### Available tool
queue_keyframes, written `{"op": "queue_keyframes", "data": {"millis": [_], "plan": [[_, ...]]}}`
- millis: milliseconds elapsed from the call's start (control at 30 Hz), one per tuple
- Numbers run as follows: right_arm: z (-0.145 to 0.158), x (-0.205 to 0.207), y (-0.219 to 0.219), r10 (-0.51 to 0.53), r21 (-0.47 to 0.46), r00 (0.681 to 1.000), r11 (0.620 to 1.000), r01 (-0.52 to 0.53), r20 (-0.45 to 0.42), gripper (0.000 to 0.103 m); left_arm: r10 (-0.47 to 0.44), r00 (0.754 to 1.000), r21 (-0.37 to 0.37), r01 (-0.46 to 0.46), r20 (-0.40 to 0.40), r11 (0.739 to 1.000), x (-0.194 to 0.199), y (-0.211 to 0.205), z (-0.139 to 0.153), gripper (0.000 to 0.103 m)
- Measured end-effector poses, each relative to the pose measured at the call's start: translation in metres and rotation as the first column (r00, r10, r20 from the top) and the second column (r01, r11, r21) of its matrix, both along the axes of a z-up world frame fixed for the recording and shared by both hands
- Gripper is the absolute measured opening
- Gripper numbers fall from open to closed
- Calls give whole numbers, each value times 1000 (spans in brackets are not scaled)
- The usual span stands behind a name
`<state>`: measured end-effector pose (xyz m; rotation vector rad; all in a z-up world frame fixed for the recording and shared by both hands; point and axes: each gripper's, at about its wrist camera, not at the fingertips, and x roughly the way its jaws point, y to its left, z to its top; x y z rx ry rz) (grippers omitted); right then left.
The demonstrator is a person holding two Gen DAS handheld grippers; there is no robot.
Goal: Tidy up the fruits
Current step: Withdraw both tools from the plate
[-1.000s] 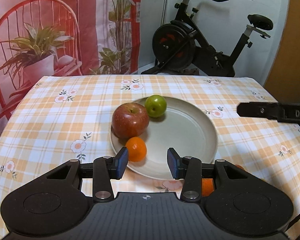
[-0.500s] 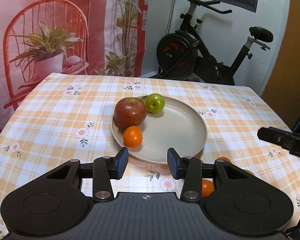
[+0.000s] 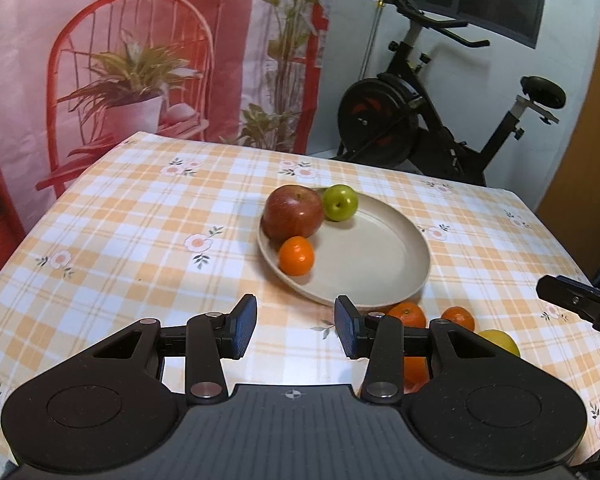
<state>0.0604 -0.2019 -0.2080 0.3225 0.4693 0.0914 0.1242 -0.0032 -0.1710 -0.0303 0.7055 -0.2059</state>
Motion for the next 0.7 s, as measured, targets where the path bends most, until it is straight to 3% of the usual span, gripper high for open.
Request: {"op": "queue_keyframes", "data": {"millis": [700], "plan": [[-7,-1,-7,-18,3,998,1000,18,-53,48,21,999,9,-21,-32,1000,0,5,-10,45]]}}
